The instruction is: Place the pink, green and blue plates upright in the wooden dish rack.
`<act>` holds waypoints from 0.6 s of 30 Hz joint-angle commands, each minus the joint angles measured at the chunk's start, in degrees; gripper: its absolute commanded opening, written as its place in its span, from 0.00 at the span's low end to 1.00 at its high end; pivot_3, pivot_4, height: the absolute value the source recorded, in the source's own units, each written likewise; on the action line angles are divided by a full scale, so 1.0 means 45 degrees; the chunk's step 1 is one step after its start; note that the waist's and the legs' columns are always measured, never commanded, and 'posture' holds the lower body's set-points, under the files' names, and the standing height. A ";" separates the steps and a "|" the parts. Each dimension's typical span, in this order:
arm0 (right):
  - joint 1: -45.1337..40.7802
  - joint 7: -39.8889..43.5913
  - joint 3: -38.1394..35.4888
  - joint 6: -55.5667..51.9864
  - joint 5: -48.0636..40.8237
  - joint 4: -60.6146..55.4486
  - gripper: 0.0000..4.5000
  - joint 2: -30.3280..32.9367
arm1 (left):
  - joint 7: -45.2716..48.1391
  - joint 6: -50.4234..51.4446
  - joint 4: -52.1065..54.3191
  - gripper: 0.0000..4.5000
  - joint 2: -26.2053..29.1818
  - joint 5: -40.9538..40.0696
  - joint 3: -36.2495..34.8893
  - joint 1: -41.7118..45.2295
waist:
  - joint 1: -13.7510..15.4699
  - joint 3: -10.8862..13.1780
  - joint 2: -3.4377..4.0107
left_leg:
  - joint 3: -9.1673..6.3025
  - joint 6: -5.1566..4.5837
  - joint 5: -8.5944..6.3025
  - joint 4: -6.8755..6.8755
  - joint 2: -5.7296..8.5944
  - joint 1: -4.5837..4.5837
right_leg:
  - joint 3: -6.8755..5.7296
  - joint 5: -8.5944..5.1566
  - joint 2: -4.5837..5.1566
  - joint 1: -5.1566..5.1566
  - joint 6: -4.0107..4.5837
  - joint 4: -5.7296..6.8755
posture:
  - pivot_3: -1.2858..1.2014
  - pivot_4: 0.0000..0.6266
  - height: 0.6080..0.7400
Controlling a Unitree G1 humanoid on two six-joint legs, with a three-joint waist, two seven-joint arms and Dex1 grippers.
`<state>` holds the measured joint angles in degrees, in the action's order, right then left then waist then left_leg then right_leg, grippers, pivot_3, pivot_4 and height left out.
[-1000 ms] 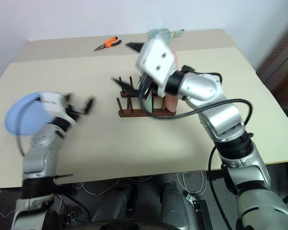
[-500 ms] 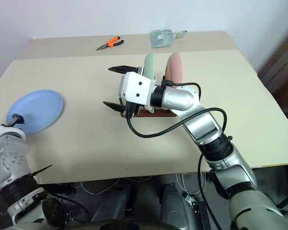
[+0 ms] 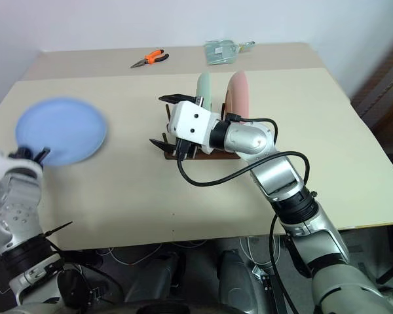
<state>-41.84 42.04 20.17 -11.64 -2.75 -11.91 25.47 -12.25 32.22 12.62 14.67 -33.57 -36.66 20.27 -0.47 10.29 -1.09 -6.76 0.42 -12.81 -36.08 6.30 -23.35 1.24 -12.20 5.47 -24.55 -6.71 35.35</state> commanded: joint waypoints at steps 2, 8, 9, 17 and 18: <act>-0.0698 -0.0164 0.0692 0.1528 0.1391 0.0332 1.00 -0.0459 | 0.1296 -0.0666 0.1562 0.03 0.0526 0.0476 0.2097 0.0931 | -0.0068 0.0001 0.0000 | 0.0001 0.0000 0.0001 0.0004 -0.0002 0.0002 | 0.0000 0.0002 -0.0002 -0.0003 0.0002 0.0001 | 0.52 0.24 0.99; -0.1598 -0.0834 0.1141 0.2369 0.2849 0.1774 1.00 -0.1543 | 0.1757 -0.0494 0.2141 0.03 0.0833 0.0763 0.3392 0.1927 | -0.0146 0.0002 0.0001 | 0.0007 0.0047 0.0019 0.0021 -0.0032 0.0005 | 0.0021 0.0012 -0.0039 -0.0037 0.0019 0.0030 | 0.52 0.24 0.99; -0.1823 -0.0960 0.1305 0.2553 0.3189 0.2181 1.00 -0.1723 | 0.1781 -0.0439 0.2235 0.03 0.0797 0.0700 0.3552 0.2122 | -0.0142 0.0002 0.0002 | 0.0003 0.0050 0.0020 0.0022 -0.0038 0.0005 | 0.0021 0.0015 -0.0047 -0.0037 0.0025 0.0029 | 0.52 0.24 0.99; -0.2938 -0.2153 0.2318 0.4060 0.5741 0.5426 0.47 -0.2497 | 0.1694 -0.0050 0.2704 0.01 0.0303 0.0438 0.4008 0.2563 | -0.0083 0.0005 -0.0004 | 0.0002 0.0113 0.0057 0.0022 -0.0036 0.0004 | 0.0020 0.0017 -0.0049 -0.0032 0.0027 0.0026 | 0.52 0.24 0.99; -0.2975 -0.2318 0.2292 0.4058 0.5953 0.5543 0.37 -0.2541 | 0.1695 0.0005 0.2788 0.01 0.0268 0.0428 0.4006 0.2487 | -0.0083 0.0009 -0.0007 | 0.0002 0.0114 0.0058 0.0021 -0.0036 0.0003 | 0.0020 0.0017 -0.0049 -0.0033 0.0027 0.0026 | 0.52 0.24 0.99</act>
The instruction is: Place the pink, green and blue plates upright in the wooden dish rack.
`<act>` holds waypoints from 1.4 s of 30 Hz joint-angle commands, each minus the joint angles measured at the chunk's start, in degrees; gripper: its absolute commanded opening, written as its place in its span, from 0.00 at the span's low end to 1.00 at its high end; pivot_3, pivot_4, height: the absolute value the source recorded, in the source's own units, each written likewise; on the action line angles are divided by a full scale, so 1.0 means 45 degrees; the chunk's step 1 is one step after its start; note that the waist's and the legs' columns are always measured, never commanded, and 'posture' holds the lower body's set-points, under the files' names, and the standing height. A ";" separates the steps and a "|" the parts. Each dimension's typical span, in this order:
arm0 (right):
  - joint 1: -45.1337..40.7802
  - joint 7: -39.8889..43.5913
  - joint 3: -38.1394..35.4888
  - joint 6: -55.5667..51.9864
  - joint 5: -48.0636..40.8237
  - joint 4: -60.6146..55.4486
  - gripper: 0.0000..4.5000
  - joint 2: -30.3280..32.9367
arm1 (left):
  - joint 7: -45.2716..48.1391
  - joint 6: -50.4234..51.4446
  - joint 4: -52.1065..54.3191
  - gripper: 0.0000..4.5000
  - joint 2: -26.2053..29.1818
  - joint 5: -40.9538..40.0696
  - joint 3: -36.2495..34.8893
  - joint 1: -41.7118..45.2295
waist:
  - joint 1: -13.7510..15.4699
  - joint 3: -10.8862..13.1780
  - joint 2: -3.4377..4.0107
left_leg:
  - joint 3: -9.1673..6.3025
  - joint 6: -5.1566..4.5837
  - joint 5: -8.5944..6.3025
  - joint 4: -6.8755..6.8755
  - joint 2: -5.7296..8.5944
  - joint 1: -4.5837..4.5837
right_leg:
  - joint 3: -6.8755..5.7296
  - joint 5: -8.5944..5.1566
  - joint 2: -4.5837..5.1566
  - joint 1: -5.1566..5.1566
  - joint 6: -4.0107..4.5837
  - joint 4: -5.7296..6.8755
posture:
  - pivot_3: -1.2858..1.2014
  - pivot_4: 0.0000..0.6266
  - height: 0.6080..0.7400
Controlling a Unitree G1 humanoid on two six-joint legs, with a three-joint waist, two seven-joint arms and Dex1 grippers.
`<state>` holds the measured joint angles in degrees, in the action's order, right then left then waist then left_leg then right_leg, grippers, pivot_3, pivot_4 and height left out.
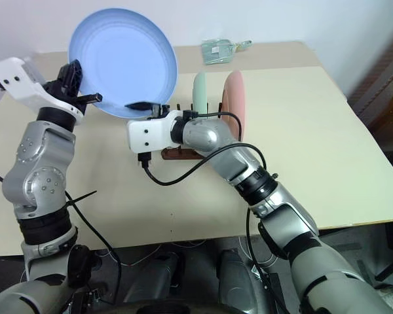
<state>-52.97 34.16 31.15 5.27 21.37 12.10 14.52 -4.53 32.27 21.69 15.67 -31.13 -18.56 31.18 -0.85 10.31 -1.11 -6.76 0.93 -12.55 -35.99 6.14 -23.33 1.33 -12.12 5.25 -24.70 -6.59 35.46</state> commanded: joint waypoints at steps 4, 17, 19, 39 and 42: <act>-0.0512 -0.1004 -0.0188 0.0320 0.1335 0.0209 0.01 -0.0136 | 0.0031 0.0182 0.0965 0.01 -0.0030 -0.0291 -0.0129 -0.0219 | -0.0033 0.0004 -0.0004 | 0.0000 0.0003 0.0001 0.0002 -0.0001 -0.0001 | 0.0001 0.0001 -0.0002 -0.0005 0.0001 0.0003 | 0.52 0.24 0.99; -0.0350 -0.1223 -0.0719 0.0583 0.1975 -0.0603 0.00 0.0080 | -0.0062 -0.1352 0.0174 0.81 0.0575 -0.0999 -0.2307 0.0652 | -0.0052 0.0009 -0.0007 | -0.0004 0.0011 0.0006 0.0005 -0.0015 0.0000 | 0.0001 0.0008 -0.0020 -0.0010 0.0013 0.0007 | 0.52 0.24 0.99; -0.0282 -0.1284 -0.0948 0.0697 0.1790 -0.0775 0.00 0.0124 | -0.0116 -0.1876 -0.0288 0.81 0.1193 -0.0480 -0.2880 0.0630 | -0.0079 0.0010 -0.0006 | -0.0004 0.0017 0.0005 0.0011 -0.0020 0.0000 | 0.0002 0.0008 -0.0026 -0.0015 0.0014 0.0008 | 0.52 0.24 0.99; 0.3059 -0.3436 -0.6701 -0.9503 -1.4922 -0.8067 0.00 -0.4651 | 0.2507 -0.5359 -0.2007 0.81 0.0352 0.4697 0.1573 -0.6814 | -0.0058 0.0002 0.0006 | -0.0029 -0.0041 -0.0039 0.0068 -0.0037 0.0021 | 0.0018 0.0025 -0.0035 -0.0030 0.0056 0.0005 | 0.52 0.24 0.99; 0.3188 -0.4055 -0.6634 -0.9852 -1.5018 -0.7909 0.00 -0.4802 | 0.2956 -0.5612 -0.1884 0.81 0.0153 0.4638 0.2013 -0.7000 | -0.0041 0.0002 0.0006 | -0.0015 -0.0033 -0.0031 0.0096 -0.0057 0.0016 | 0.0023 0.0028 -0.0046 -0.0064 0.0060 0.0011 | 0.52 0.24 0.99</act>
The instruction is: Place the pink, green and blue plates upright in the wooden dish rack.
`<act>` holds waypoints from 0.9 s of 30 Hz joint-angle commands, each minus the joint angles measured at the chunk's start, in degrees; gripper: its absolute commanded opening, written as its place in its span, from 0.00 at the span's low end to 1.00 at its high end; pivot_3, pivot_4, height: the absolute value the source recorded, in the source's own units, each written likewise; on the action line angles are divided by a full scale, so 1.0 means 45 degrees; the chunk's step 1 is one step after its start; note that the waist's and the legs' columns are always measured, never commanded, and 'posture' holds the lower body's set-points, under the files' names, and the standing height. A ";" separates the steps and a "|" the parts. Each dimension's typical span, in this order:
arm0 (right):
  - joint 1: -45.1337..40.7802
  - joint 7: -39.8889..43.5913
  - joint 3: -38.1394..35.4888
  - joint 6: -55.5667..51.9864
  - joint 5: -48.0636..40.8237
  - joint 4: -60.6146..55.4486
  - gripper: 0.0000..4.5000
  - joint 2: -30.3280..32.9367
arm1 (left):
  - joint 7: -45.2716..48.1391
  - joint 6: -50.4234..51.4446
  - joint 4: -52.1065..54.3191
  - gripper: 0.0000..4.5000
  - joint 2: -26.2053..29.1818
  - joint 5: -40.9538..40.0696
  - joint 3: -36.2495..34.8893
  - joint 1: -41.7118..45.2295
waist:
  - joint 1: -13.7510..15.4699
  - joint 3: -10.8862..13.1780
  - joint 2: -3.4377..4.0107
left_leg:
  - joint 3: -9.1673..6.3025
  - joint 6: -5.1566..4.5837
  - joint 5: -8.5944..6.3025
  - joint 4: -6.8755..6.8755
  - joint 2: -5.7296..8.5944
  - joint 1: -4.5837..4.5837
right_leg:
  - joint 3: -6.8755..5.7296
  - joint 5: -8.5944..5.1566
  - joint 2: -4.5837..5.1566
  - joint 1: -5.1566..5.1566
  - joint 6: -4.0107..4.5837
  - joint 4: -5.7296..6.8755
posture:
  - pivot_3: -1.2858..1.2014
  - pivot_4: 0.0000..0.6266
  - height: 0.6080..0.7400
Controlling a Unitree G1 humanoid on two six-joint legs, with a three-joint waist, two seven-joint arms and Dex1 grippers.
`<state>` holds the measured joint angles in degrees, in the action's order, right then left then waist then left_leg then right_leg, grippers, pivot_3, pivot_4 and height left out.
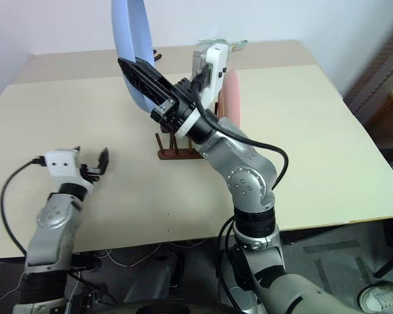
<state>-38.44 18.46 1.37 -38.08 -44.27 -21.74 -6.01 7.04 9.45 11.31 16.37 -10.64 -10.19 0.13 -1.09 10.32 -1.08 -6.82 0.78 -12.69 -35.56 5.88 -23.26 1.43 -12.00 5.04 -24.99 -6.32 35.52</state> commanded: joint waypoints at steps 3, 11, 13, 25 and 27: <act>-0.0033 -0.1015 -0.0114 -0.0514 -0.0663 -0.0121 0.00 -0.0255 | 0.0820 -0.0745 0.0581 0.81 -0.0062 0.0161 0.0521 -0.0305 | 0.0032 0.0000 0.0000 | 0.0006 0.0000 0.0001 0.0002 0.0000 -0.0003 | 0.0000 0.0001 0.0001 -0.0003 0.0000 0.0000 | 0.52 0.24 0.99; -0.0044 -0.1924 -0.0479 -0.1145 -0.1266 0.0683 0.00 -0.0207 | 0.1682 -0.0674 0.1122 0.81 -0.0007 0.0117 0.1088 -0.0781 | 0.0022 0.0001 0.0002 | 0.0011 -0.0001 0.0001 -0.0001 -0.0001 -0.0003 | 0.0000 0.0003 0.0001 0.0002 0.0002 -0.0008 | 0.52 0.24 0.99; -0.0048 -0.2196 -0.0593 -0.1201 -0.1229 0.0991 0.00 -0.0217 | 0.1740 -0.0599 0.1237 0.81 -0.0023 0.0112 0.1117 -0.0810 | 0.0022 0.0001 0.0003 | 0.0011 -0.0001 0.0001 -0.0001 -0.0002 -0.0003 | 0.0000 0.0003 0.0000 0.0001 0.0003 -0.0007 | 0.52 0.24 0.99; -0.0245 -0.2485 -0.0842 -0.1429 -0.1188 0.1855 0.33 -0.0086 | 0.1726 -0.0235 0.1590 0.83 -0.0146 0.0166 0.1156 -0.0779 | 0.0018 0.0003 0.0005 | 0.0012 -0.0003 0.0002 -0.0001 -0.0003 -0.0003 | -0.0001 0.0003 -0.0002 0.0001 0.0002 -0.0008 | 0.52 0.24 0.99; -0.0351 -0.2433 -0.0768 -0.1303 -0.0959 0.1860 0.55 -0.0004 | 0.1714 -0.0234 0.1593 0.83 -0.0170 0.0168 0.1171 -0.0795 | 0.0023 0.0003 0.0005 | 0.0013 -0.0003 0.0002 -0.0001 -0.0003 -0.0003 | -0.0001 0.0003 -0.0002 0.0002 0.0002 -0.0008 | 0.52 0.24 0.99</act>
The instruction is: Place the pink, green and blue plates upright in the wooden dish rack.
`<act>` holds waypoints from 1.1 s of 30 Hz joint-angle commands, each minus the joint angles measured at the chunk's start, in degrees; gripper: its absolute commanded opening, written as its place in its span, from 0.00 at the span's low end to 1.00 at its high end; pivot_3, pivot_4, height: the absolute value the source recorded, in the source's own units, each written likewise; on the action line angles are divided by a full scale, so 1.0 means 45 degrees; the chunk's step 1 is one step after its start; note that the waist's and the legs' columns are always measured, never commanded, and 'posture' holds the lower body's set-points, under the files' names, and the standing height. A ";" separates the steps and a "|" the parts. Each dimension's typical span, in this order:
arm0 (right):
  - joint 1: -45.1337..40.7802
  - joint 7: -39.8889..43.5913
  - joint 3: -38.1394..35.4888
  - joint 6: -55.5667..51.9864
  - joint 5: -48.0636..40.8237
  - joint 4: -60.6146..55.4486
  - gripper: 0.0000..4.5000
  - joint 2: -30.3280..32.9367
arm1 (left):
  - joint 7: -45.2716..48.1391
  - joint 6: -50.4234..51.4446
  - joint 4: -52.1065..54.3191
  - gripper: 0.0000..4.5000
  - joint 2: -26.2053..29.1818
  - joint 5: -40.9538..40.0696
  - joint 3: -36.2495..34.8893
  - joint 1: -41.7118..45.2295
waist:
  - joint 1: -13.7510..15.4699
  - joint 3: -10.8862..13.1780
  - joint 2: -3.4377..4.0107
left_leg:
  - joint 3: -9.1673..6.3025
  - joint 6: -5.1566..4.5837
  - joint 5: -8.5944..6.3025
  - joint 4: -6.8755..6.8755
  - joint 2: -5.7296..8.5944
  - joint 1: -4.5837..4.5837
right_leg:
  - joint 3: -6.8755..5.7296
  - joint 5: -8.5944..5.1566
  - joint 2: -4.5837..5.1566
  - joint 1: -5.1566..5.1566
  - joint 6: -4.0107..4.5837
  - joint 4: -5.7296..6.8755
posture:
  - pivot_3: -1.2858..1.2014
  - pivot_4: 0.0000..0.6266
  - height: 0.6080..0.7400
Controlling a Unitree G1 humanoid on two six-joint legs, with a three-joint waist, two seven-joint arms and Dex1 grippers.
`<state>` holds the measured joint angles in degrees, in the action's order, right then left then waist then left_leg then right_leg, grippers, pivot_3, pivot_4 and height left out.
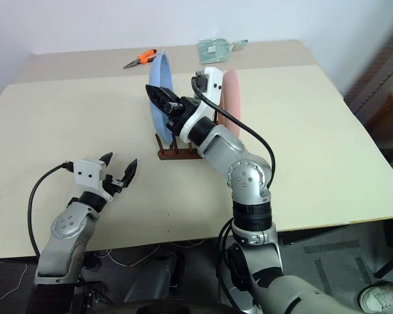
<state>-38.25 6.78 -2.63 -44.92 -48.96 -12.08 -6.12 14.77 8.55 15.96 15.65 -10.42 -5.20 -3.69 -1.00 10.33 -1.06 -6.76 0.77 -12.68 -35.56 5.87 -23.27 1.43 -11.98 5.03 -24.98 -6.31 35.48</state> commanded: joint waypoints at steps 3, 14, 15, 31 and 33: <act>-0.0622 0.0389 0.0334 0.0450 0.0608 -0.0331 0.89 0.0319 | -0.0016 -0.0076 0.0527 0.83 -0.0051 0.0168 0.0126 0.0013 | 0.0001 0.0000 0.0000 | 0.0000 0.0000 0.0000 0.0000 0.0000 0.0000 | 0.0000 0.0000 0.0000 0.0000 0.0000 0.0000 | 0.52 0.24 0.99; -0.2520 0.3158 0.1503 0.2961 0.4068 -0.0907 0.89 0.3698 | -0.0045 -0.0132 0.0443 0.83 -0.0200 0.0254 0.0264 0.0083 | 0.0027 0.0001 0.0000 | 0.0005 0.0000 0.0000 -0.0005 0.0000 -0.0003 | -0.0005 0.0000 0.0000 0.0004 -0.0001 -0.0008 | 0.52 0.24 0.99; -0.2694 0.3279 0.1350 0.3396 0.4512 -0.0828 0.89 0.4122 | -0.0048 -0.0154 0.0397 0.83 -0.0210 0.0279 0.0274 0.0105 | 0.0036 0.0000 -0.0001 | 0.0006 0.0000 0.0000 -0.0005 0.0001 -0.0004 | -0.0005 0.0000 0.0001 0.0006 -0.0001 -0.0010 | 0.52 0.24 0.99; 0.3998 0.6139 -0.1952 0.6797 0.7582 0.3180 0.89 1.0691 | -0.0325 -0.0609 -0.1330 0.83 0.0309 0.1146 -0.0285 0.0684 | 0.0206 0.0020 0.0068 | 0.0061 -0.0048 -0.0027 -0.0038 -0.0024 0.0001 | 0.0007 -0.0004 0.0009 0.0065 -0.0008 -0.0077 | 0.52 0.24 0.99; 0.4780 0.6381 -0.1681 0.7222 0.7790 0.3056 0.89 1.0534 | -0.0243 -0.0605 -0.1463 0.83 0.0442 0.1248 -0.0290 0.0674 | 0.0156 0.0017 0.0076 | 0.0061 -0.0047 -0.0027 -0.0058 -0.0030 0.0001 | 0.0006 -0.0004 0.0002 0.0070 -0.0008 -0.0076 | 0.52 0.24 0.99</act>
<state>-17.02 34.60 -9.79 -15.19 -14.38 4.26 41.46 13.54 7.09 8.68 16.94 -5.42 -5.49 -1.08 -0.29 10.40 -0.72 -6.50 0.56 -12.81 -35.88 5.72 -23.28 1.45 -12.00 5.03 -24.64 -6.35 35.14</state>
